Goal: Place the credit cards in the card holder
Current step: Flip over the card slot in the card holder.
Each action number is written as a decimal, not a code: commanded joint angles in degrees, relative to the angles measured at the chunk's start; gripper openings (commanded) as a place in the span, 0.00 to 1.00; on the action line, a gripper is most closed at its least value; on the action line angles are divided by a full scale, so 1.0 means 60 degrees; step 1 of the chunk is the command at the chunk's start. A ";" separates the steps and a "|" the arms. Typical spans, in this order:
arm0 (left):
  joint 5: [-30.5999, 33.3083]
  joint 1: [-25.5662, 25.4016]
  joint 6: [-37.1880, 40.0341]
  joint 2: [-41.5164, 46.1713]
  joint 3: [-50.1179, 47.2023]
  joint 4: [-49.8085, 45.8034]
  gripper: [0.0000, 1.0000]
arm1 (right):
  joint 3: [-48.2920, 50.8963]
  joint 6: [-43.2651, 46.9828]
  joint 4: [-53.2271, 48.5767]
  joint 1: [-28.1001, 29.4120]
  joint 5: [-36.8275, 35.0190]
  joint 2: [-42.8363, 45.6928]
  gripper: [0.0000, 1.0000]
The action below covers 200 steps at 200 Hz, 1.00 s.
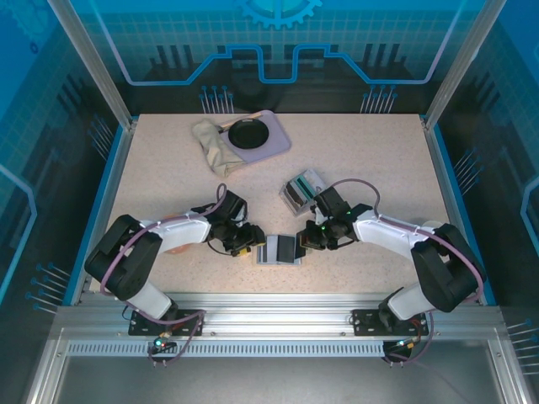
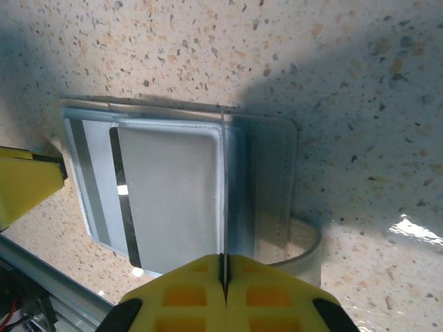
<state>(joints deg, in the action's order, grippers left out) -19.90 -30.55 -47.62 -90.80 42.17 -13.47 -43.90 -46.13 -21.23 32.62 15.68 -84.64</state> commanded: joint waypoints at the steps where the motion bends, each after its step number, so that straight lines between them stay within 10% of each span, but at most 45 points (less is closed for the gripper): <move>1: -0.0199 -0.0255 0.0069 -0.0609 -0.0035 0.0512 0.54 | 0.0159 -0.0243 0.0508 -0.0118 0.0286 0.0124 0.05; 200: 0.0096 -0.0364 -0.0032 -0.0774 0.0073 0.0371 0.43 | 0.0235 0.0180 -0.0026 -0.0194 -0.0123 0.0789 0.06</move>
<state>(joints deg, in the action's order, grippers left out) -18.81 -30.57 -47.90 -91.46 42.65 -14.87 -42.96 -44.16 -23.07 32.10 12.86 -80.31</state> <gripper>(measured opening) 0.436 0.061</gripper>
